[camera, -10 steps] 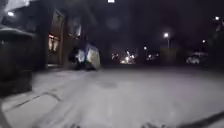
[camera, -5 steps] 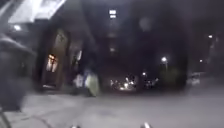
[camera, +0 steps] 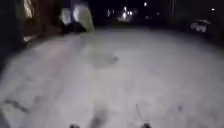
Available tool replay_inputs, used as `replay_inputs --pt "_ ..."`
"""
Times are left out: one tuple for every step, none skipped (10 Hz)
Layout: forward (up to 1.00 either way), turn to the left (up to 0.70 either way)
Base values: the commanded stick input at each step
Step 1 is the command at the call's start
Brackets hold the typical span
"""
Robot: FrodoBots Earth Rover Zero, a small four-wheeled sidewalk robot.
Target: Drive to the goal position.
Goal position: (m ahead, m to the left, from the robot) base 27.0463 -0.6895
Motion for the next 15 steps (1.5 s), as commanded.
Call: replay_inputs --pt "0.7 0.0" --pt "0.7 0.0" --pt "0.7 0.0" --pt "0.7 0.0" --pt "0.7 -0.05" --pt "0.7 -0.35" --pt "0.7 -0.35" --pt "0.7 -0.35" --pt "0.7 -0.35" --pt "0.7 -0.35" --pt "0.7 -0.35" --pt "0.7 -0.35" --pt "0.7 -0.35" --pt "0.7 -0.35" --pt "0.7 -0.35"
